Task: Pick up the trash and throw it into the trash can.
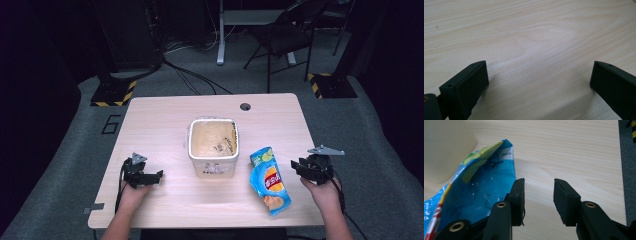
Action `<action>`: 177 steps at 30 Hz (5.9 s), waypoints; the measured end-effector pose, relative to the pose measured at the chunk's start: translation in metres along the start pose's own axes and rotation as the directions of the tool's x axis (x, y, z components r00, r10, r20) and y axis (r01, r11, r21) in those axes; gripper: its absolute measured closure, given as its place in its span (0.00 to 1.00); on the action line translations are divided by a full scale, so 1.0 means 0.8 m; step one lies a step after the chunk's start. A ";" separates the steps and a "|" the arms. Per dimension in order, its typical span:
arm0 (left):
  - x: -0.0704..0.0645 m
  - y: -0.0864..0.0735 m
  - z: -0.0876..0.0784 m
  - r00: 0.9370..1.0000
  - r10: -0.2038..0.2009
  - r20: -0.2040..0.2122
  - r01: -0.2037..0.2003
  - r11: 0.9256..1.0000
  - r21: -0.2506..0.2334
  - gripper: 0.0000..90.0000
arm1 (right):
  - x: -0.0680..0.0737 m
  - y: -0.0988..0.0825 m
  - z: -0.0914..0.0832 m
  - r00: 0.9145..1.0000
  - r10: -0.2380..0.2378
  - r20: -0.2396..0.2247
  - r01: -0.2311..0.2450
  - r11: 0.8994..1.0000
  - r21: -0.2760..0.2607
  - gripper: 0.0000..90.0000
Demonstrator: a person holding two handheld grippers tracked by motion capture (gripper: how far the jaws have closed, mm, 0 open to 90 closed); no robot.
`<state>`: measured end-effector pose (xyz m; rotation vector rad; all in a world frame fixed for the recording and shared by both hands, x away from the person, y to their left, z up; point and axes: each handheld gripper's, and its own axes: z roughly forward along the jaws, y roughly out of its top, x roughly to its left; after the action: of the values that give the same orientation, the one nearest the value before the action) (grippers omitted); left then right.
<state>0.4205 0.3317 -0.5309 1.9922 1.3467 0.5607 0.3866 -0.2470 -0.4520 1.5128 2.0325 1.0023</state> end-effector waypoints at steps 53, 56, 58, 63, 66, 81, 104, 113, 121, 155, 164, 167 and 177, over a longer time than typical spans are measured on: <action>-0.002 0.000 0.000 1.000 0.000 -0.004 0.000 1.000 0.001 0.02 | 0.069 0.013 -0.012 0.971 -0.095 -0.221 0.117 0.989 0.087 0.84; -0.002 0.000 0.000 1.000 0.000 -0.004 0.000 1.000 0.002 0.02 | 0.071 0.013 -0.013 0.970 -0.093 -0.226 0.116 0.989 0.090 0.88; -0.002 0.000 -0.001 1.000 0.001 -0.003 -0.001 1.000 0.003 0.02 | 0.072 0.013 -0.013 0.967 -0.104 -0.231 0.127 0.988 0.086 0.92; -0.003 0.000 -0.001 1.000 0.002 -0.001 -0.002 1.000 0.002 0.02 | 0.074 0.014 -0.015 0.961 -0.108 -0.255 0.130 0.989 0.068 0.99; -0.003 0.000 0.000 1.000 0.003 0.000 -0.003 1.000 0.002 0.02 | 0.075 0.016 -0.017 0.959 -0.105 -0.262 0.124 0.991 0.056 0.99; -0.003 0.000 0.000 1.000 0.007 0.004 -0.007 1.000 0.004 0.02 | 0.077 0.045 -0.024 0.965 -0.115 -0.234 0.119 0.993 0.000 1.00; -0.007 0.000 0.000 0.999 0.042 0.033 -0.042 0.999 0.005 0.02 | 0.110 0.132 -0.056 0.966 -0.188 -0.180 0.177 0.981 -0.076 1.00; -0.007 0.000 0.000 0.999 0.042 0.035 -0.042 0.999 0.004 0.02 | 0.123 0.163 -0.067 0.964 -0.200 -0.174 0.182 0.977 -0.115 1.00; -0.007 0.000 0.000 0.999 0.040 0.036 -0.040 0.999 0.001 0.02 | 0.134 0.191 -0.070 0.959 -0.217 -0.183 0.194 0.971 -0.137 1.00; -0.007 0.001 0.001 0.999 0.040 0.037 -0.040 0.999 0.005 0.02 | 0.205 0.248 -0.031 0.930 -0.274 -0.246 0.234 0.955 -0.181 1.00; -0.007 0.001 0.001 0.999 0.039 0.039 -0.039 0.999 0.003 0.02 | 0.221 0.253 -0.014 0.922 -0.290 -0.255 0.251 0.952 -0.176 1.00; -0.007 0.001 0.001 0.998 0.039 0.039 -0.039 0.999 0.003 0.02 | 0.227 0.255 -0.008 0.922 -0.289 -0.258 0.248 0.952 -0.177 1.00; -0.007 0.001 0.001 0.998 0.039 0.040 -0.039 0.999 0.003 0.02 | 0.243 0.260 0.013 0.916 -0.299 -0.265 0.259 0.950 -0.176 1.00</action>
<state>0.4196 0.3261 -0.5306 2.0257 1.2882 0.5344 0.4644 -0.0299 -0.2856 1.0131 2.2439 1.2717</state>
